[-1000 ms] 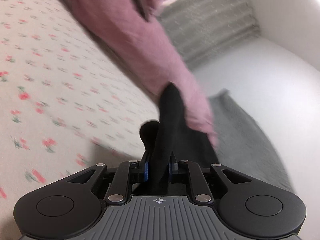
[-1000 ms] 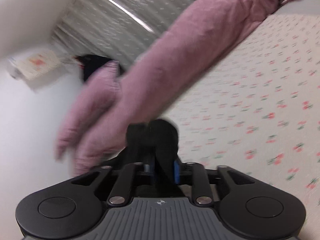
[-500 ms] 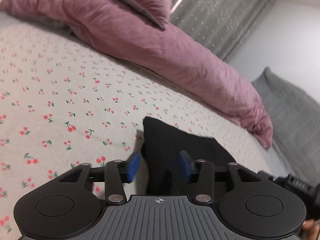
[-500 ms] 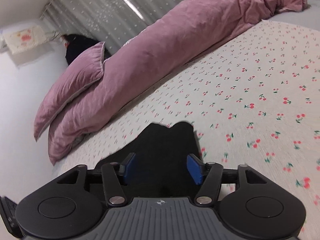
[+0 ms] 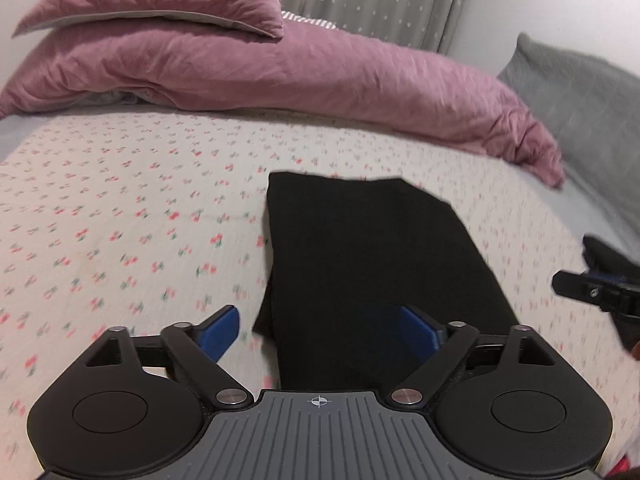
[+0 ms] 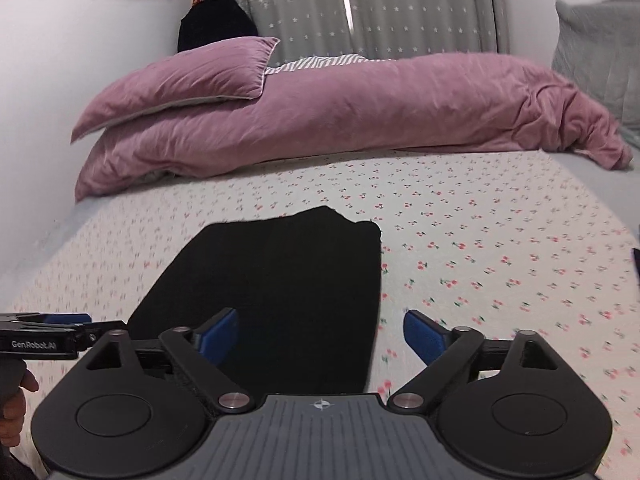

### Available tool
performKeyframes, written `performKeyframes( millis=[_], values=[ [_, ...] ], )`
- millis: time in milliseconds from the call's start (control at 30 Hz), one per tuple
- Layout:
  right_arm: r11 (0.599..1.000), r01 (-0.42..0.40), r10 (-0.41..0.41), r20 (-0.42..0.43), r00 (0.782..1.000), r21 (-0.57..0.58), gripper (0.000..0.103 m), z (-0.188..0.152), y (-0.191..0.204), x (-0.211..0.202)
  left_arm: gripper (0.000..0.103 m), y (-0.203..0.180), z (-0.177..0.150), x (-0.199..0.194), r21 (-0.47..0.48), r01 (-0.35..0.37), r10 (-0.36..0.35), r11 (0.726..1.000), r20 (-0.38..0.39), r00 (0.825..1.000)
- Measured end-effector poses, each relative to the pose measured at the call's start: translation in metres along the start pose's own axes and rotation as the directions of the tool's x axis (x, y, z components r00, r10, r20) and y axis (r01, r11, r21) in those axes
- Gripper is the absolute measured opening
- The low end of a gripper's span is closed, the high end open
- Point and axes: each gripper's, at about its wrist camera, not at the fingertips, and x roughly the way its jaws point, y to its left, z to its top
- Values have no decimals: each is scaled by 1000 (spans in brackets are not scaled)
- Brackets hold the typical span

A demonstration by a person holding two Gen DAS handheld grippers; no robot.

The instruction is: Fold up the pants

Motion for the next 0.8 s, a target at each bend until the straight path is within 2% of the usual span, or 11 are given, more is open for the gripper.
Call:
performKeyframes(
  millis=[167,300,367,433,533,667,800],
  values=[
    [995,71,-71,-9,997,-64,98,-23,15,-23,103,-24,-27,-15,27,-85,87,996,-50,995],
    [988,145,-146,-19,989,-52,100,-42,14,-25,103,-37,-44,-20,27,-145,146,989,-75,986],
    [980,192,-194,-47,980,-44,100,-49,13,-21,103,-39,-54,-19,12,-195,195,981,-75,978],
    [975,216,-219,-77,973,-45,100,-55,12,-13,103,-45,-62,-16,35,-225,227,974,-88,970],
    [975,218,-221,-98,970,-44,100,-61,9,-5,103,-46,-70,-10,42,-236,239,971,-102,966],
    [962,263,-269,-109,957,-66,100,-67,10,3,103,-47,-73,-6,56,-262,266,964,-101,959],
    [967,251,-255,-123,959,-53,100,-69,12,7,103,-48,-75,-5,66,-270,276,961,-97,956]
  ],
)
